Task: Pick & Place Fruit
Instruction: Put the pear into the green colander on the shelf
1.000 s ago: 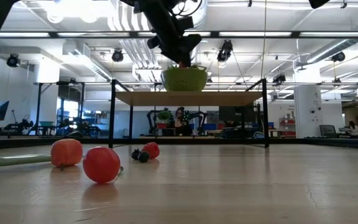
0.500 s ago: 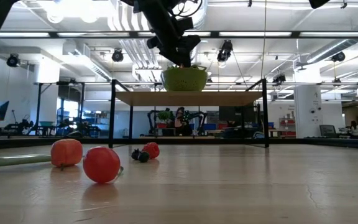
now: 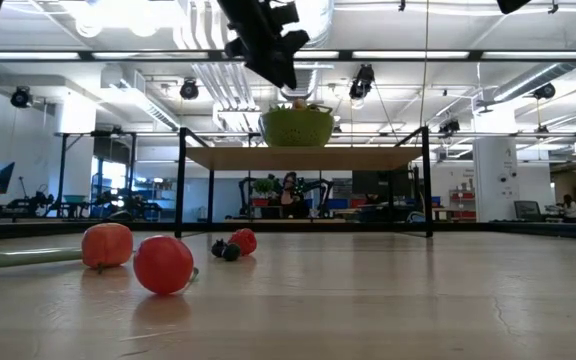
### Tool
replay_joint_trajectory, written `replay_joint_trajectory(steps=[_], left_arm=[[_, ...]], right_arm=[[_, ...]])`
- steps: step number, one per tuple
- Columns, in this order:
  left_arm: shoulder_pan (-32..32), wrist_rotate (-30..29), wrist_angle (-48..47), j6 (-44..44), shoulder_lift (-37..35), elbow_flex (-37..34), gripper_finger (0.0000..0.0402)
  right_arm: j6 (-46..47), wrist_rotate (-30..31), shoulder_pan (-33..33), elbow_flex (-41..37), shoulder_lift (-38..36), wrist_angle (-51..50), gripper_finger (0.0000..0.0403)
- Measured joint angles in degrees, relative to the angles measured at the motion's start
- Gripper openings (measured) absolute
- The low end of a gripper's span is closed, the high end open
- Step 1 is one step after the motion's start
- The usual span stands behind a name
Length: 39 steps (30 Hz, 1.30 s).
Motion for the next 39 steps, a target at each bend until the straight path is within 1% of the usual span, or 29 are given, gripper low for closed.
replay_joint_trajectory(steps=[8, 11, 14, 17, 21, 24, 26, 28, 33, 39], left_arm=[[-1.9, 0.4, -4.6, -0.5, -3.7, 0.0, 0.0197], [-3.0, 2.0, -6.9, -0.7, -5.0, 0.0, 0.0196], [-4.5, 3.8, -9.2, -2.9, -6.1, 0.0, 0.0195], [-6.0, 8.2, -11.8, -3.5, -6.8, 0.0, 0.0195], [-8.5, 15.5, -15.5, -4.0, -7.0, -0.1, 0.0195], [-11.1, 19.9, -18.6, -4.0, -7.0, -0.4, 0.0195], [-13.5, 21.1, -20.3, -4.0, -6.8, -0.4, 0.0195], [-16.2, 21.2, -22.1, -3.9, -6.7, -0.5, 0.0195], [-23.6, 21.2, -22.8, -3.9, -6.7, -1.8, 0.0195], [-31.9, 21.2, -22.8, -1.9, -6.6, -5.3, 0.0195]], right_arm=[[0.0, 0.0, 0.0, 0.0, 0.0, 0.0, 0.0363], [0.0, 0.0, 0.0, 0.0, 0.0, 0.0, 0.0363], [0.0, 0.0, 0.0, 0.0, 0.0, 0.0, 0.0363], [0.0, 0.0, 0.0, 0.0, 0.0, 0.0, 0.0363], [0.0, 0.0, 0.0, 0.0, 0.0, 0.0, 0.0363], [0.0, 0.0, 0.0, 0.0, 0.0, 0.0, 0.0363], [0.0, 0.0, 0.0, 0.0, 0.0, 0.0, 0.0363], [0.0, 0.0, 0.0, 0.0, 0.0, 0.0, 0.0363], [0.0, 0.0, 0.0, 0.0, 0.0, 0.0, 0.0363], [0.0, 0.0, 0.0, 0.0, 0.0, 0.0, 0.0363]])
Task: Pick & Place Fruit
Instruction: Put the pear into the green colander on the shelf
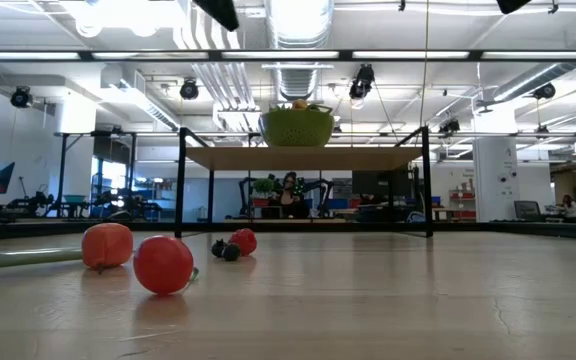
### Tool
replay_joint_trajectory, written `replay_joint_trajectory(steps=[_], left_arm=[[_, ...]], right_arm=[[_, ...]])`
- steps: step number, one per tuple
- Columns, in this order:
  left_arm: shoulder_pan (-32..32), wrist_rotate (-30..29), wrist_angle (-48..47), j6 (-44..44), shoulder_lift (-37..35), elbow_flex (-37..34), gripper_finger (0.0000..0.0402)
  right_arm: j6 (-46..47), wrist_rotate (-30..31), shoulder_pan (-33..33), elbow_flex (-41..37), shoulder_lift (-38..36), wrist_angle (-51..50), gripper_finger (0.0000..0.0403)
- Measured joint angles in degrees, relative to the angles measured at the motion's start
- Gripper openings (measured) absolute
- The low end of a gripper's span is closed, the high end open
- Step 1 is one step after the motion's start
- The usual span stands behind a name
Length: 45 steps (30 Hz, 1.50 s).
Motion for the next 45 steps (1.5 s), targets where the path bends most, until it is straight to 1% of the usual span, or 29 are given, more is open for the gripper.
replay_joint_trajectory(steps=[7, 13, 18, 23, 28, 30, 33, 39, 45], left_arm=[[-7.3, 0.0, 1.5, 7.5, 0.0, -6.3, 0.0195], [-10.1, 0.0, 6.6, 8.3, 0.0, -13.0, 0.0195], [-10.6, 0.0, 10.3, 8.1, 0.0, -18.4, 0.0195], [-10.6, 0.1, 11.4, 8.3, 0.0, -22.7, 0.0195], [-10.6, 0.2, 16.4, 9.0, 0.0, -27.1, 0.0195], [-10.6, 0.2, 19.4, 10.0, 0.2, -28.7, 0.0195], [-10.6, 0.2, 21.0, 12.4, 0.3, -30.8, 0.0195], [-10.6, 1.0, 25.3, 12.7, 0.9, -33.3, 0.0195], [-10.6, 2.4, 26.8, 14.2, 4.1, -33.5, 0.0195]], right_arm=[[0.0, 0.0, 0.0, 0.0, 0.0, 0.0, 0.0363], [0.0, 0.0, 0.0, 0.0, 0.0, 0.0, 0.0363], [0.0, 0.0, 0.0, 0.0, 0.0, 0.0, 0.0363], [0.0, 0.0, 0.0, 0.0, 0.0, 0.0, 0.0363], [0.0, 0.0, 0.0, 0.0, 0.0, 0.0, 0.0363], [0.0, 0.0, 0.0, 0.0, 0.0, 0.0, 0.0363], [0.0, 0.0, 0.0, 0.0, 0.0, 0.0, 0.0363], [0.0, 0.0, 0.0, 0.0, 0.0, 0.0, 0.0363], [0.0, 0.0, 0.0, 0.0, 0.0, 0.0, 0.0363]])
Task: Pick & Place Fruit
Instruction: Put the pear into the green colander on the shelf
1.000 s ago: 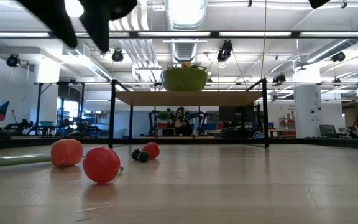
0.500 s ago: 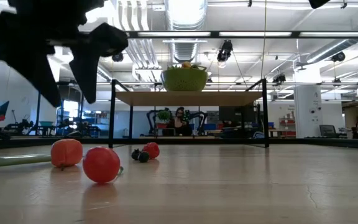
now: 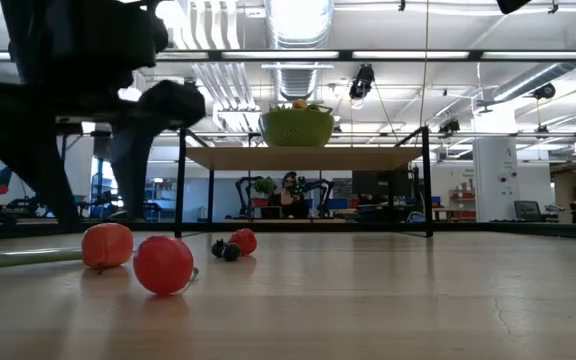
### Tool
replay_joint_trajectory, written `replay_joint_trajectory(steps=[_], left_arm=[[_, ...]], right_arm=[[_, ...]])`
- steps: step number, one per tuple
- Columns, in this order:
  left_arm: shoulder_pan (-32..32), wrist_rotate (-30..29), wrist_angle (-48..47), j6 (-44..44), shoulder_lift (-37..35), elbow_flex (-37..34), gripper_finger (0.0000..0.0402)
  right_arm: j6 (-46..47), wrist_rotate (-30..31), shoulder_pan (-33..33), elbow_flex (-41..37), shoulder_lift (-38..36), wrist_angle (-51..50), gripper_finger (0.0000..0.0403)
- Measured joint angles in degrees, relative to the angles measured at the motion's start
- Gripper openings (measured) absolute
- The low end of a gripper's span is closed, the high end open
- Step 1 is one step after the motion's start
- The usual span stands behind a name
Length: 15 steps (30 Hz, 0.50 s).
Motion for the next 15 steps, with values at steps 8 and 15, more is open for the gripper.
replay_joint_trajectory(steps=[8, 15], left_arm=[[0.0, 1.2, 2.0, 1.6, 3.8, 0.0, 0.0195], [0.0, 1.6, 3.8, 1.8, 5.3, 0.1, 0.0195]], right_arm=[[0.0, 0.0, 0.0, 0.0, 0.0, 0.0, 0.0363], [0.0, 0.0, 0.0, 0.0, 0.0, 0.0, 0.0363]])
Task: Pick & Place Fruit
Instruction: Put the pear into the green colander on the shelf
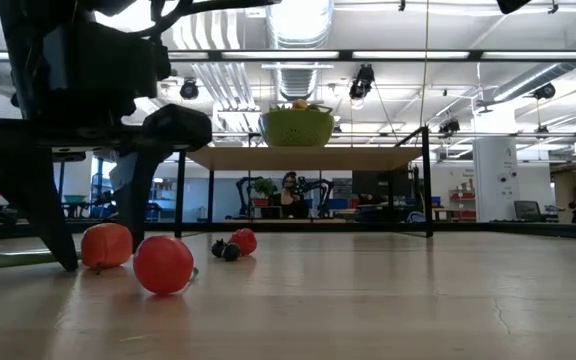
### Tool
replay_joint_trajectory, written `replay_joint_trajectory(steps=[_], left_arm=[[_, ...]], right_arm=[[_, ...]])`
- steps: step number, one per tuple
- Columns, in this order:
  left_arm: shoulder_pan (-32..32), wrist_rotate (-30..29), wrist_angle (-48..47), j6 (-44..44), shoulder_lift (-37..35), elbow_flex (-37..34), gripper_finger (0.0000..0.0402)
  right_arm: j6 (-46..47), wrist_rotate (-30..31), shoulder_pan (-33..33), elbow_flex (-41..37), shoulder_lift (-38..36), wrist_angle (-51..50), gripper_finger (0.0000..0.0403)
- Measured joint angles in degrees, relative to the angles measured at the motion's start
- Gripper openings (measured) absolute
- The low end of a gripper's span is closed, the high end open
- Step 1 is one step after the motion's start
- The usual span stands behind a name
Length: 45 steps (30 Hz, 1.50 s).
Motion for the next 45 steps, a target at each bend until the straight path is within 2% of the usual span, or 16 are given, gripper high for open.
replay_joint_trajectory(steps=[14, 27, 41, 45], left_arm=[[0.0, 1.1, 0.8, 0.3, 0.5, 0.1, 0.0193], [0.0, 1.5, 0.5, 0.2, 0.6, 0.1, 0.0137], [0.0, 1.6, 2.2, 0.4, 0.7, 0.0, 0.0134], [0.1, -0.8, 3.5, 1.3, 0.8, 0.9, 0.0133]], right_arm=[[0.0, 0.0, 0.0, 0.0, 0.0, 0.0, 0.0363], [0.0, 0.0, 0.0, 0.0, 0.0, 0.0, 0.0363], [0.0, 0.0, 0.0, 0.0, 0.0, 0.0, 0.0363], [0.0, 0.0, 0.0, 0.0, 0.0, 0.0, 0.0363]])
